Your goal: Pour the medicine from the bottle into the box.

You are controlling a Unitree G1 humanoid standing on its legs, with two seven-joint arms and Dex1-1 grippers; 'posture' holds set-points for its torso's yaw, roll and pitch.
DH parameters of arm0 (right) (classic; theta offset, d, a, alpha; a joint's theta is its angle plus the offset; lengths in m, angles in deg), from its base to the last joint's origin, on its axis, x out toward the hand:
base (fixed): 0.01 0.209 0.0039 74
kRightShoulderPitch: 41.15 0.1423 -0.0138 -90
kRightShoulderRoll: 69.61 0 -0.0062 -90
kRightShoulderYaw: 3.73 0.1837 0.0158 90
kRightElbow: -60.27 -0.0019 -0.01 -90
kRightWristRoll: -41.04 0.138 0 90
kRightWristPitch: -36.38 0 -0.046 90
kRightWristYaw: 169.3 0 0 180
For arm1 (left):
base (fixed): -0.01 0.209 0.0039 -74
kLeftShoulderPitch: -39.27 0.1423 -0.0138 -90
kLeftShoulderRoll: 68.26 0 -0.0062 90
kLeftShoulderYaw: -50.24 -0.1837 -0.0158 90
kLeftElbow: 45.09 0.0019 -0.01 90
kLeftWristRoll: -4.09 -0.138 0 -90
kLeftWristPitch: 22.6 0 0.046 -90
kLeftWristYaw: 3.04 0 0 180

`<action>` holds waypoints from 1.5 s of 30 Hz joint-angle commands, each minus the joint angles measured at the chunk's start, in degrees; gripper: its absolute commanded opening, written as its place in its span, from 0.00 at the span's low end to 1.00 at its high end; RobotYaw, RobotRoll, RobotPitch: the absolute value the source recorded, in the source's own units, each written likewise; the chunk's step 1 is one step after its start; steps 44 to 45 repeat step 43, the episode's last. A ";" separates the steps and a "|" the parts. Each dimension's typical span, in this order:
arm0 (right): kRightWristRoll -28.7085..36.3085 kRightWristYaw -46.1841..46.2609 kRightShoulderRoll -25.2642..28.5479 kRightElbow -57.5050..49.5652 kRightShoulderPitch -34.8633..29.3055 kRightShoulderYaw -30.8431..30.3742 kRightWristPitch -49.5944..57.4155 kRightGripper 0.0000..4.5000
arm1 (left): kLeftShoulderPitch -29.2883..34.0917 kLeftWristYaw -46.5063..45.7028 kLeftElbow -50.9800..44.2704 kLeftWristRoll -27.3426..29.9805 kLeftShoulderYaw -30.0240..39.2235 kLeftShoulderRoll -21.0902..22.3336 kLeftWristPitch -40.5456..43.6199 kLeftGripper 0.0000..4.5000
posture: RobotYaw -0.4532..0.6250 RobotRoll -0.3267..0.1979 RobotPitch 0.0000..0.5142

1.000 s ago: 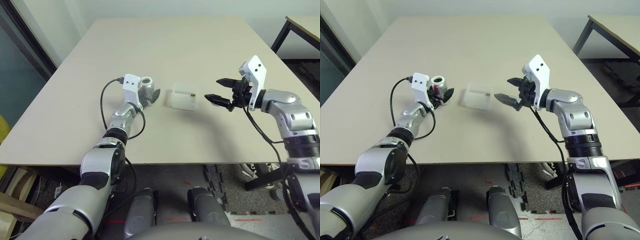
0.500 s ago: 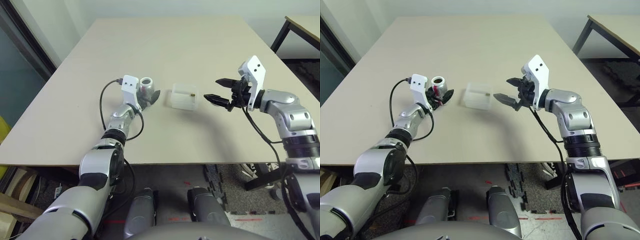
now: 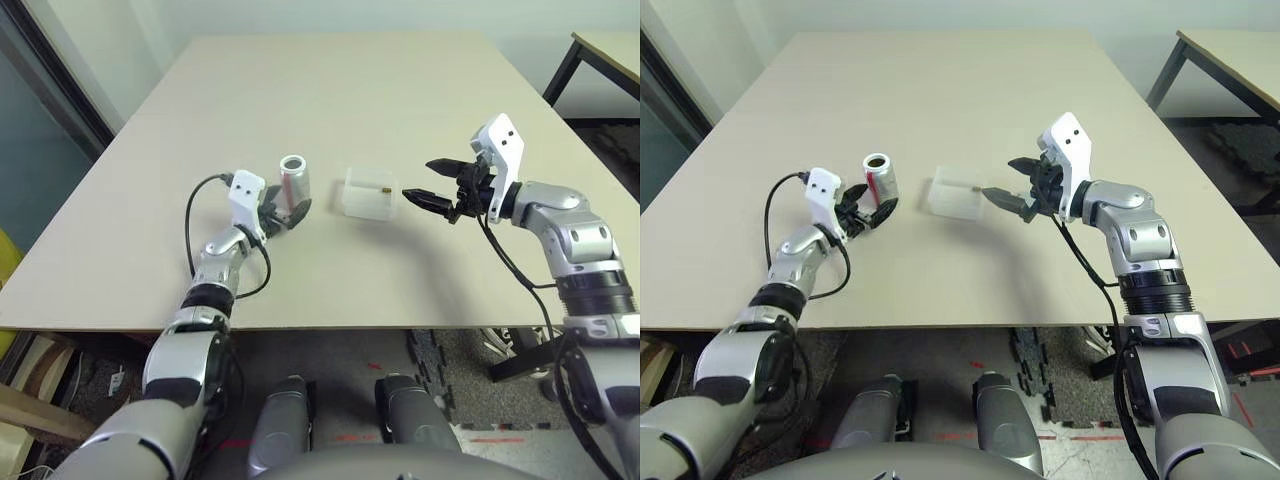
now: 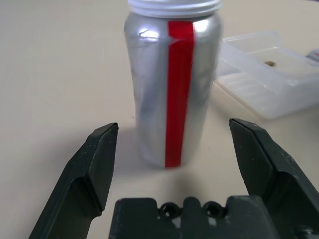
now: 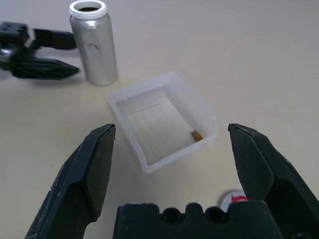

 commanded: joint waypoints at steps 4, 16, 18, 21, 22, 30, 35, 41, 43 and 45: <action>0.15 1.68 0.84 3.10 -1.20 2.02 -1.83 1.00 | 12.39 3.40 -23.67 6.98 -0.22 4.94 15.08 0.99 | 0.32 0.62 0.13; -4.35 25.71 -0.68 28.59 5.05 10.89 -15.76 1.00 | 3.31 -24.05 -5.26 3.03 12.52 9.20 2.37 0.99 | 0.36 0.62 0.09; -5.59 32.54 -1.12 33.50 6.62 12.14 -19.35 1.00 | 0.44 -28.42 0.46 1.41 12.44 9.64 -0.08 0.99 | 0.35 0.62 0.08; -6.87 41.04 -1.06 39.69 8.40 13.62 -23.12 1.00 | -3.32 -33.33 8.14 -0.40 11.67 10.13 -2.74 0.99 | 0.35 0.62 0.06; -7.12 43.47 -0.87 41.21 8.73 14.04 -24.18 1.00 | -4.47 -34.31 10.28 -0.73 11.43 10.16 -3.65 0.99 | 0.35 0.62 0.06; -6.60 50.23 0.18 46.93 10.06 16.77 -28.93 1.00 | -8.64 -43.61 19.19 -4.69 9.63 12.03 -7.62 0.99 | 0.35 0.62 0.06; -6.48 49.89 0.40 48.59 10.44 17.06 -29.55 1.00 | -8.21 -42.68 18.69 -3.27 10.11 12.19 -8.09 0.99 | 0.36 0.62 0.06; -6.27 50.28 -0.11 48.43 9.35 17.08 -30.06 1.00 | -7.92 -41.94 18.65 -2.46 10.54 12.40 -7.76 0.99 | 0.35 0.62 0.09; -6.08 50.31 -0.16 48.25 8.82 17.24 -30.16 1.00 | -7.95 -41.79 18.51 -2.24 10.60 12.29 -7.63 0.99 | 0.35 0.62 0.10; -6.08 50.31 -0.16 48.25 8.82 17.24 -30.16 1.00 | -7.95 -41.79 18.51 -2.24 10.60 12.29 -7.63 0.99 | 0.35 0.62 0.10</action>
